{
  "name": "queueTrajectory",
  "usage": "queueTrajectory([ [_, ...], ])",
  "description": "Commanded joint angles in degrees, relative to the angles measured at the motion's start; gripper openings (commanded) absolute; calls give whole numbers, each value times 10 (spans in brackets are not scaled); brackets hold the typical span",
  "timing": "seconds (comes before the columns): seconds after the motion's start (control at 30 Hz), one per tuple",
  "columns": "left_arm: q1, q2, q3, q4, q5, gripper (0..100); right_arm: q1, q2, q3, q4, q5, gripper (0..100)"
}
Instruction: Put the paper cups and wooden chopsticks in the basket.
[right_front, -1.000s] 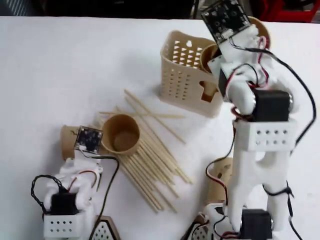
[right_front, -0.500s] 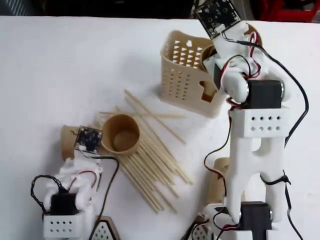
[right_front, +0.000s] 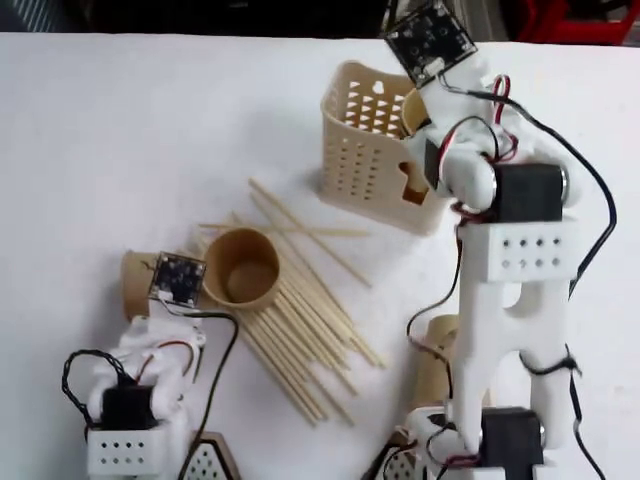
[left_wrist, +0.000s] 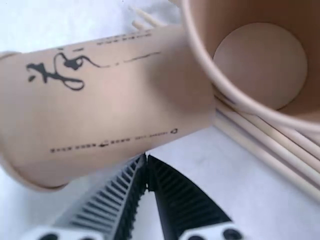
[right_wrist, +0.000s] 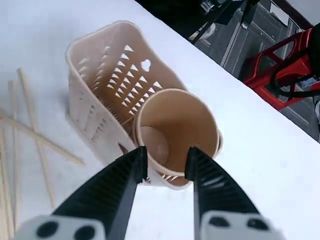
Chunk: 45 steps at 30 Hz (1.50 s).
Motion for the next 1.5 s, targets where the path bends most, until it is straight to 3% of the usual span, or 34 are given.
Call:
queueTrajectory([
  [0.0,5,0,-3,3,3,24,-53,-80,-24,64,0,138],
  [0.1,5,0,-3,3,3,24,-102,-113,-21,115,-11,138],
  [0.33,5,0,-3,3,3,24,-191,-87,-18,172,-143,141],
  [0.7,5,0,-3,3,3,24,-322,15,29,154,-238,141],
  [0.97,5,0,-3,3,3,24,-365,55,95,78,-257,141],
  [1.47,5,0,-3,3,3,24,-337,131,187,-64,-255,137],
])
